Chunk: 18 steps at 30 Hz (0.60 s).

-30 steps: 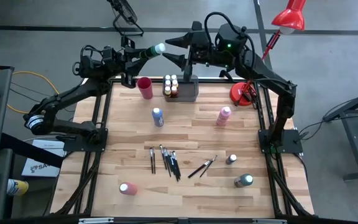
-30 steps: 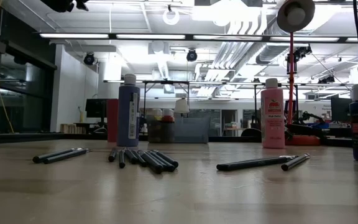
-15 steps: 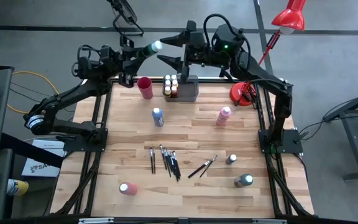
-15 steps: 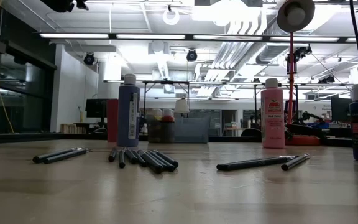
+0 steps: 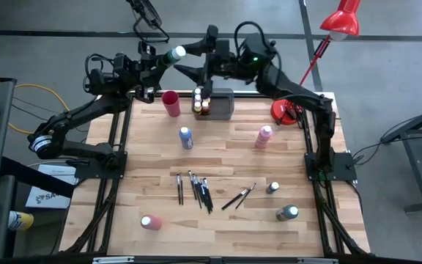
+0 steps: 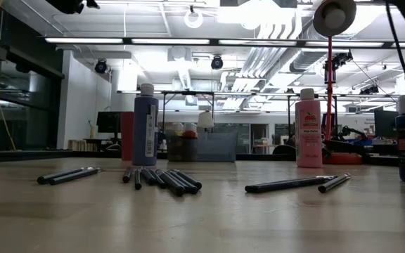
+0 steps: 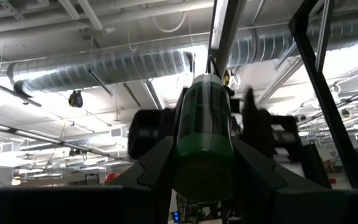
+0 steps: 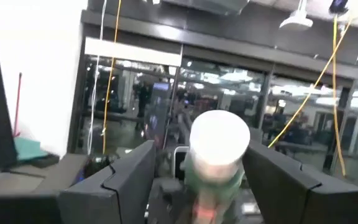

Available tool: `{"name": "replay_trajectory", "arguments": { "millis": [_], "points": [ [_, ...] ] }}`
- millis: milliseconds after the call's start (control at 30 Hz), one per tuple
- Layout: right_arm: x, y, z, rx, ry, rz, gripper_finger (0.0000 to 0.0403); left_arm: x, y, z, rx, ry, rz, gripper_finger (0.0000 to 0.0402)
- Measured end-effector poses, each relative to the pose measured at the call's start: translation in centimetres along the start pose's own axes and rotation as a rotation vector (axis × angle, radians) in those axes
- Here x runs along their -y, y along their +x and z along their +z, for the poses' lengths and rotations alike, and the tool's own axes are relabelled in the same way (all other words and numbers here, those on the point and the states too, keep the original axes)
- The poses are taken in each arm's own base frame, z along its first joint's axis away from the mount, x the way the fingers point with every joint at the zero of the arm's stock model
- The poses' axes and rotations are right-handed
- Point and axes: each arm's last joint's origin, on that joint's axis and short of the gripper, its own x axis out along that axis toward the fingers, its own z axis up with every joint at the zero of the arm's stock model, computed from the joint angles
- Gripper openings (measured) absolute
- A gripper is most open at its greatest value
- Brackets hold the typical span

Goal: Pick & Place Paint Supplies
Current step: Put the green paint bottle into the black bin

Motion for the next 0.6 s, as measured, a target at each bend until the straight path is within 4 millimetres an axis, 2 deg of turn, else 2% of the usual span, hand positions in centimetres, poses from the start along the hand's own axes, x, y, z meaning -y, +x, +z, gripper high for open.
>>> {"name": "replay_trajectory", "arguments": {
  "millis": [600],
  "points": [
    [0.27,0.12,-0.1,0.021,0.008,-0.006,0.0231,0.05,0.01,0.04,0.0,-0.005,-0.011,0.0122]
  ]
}}
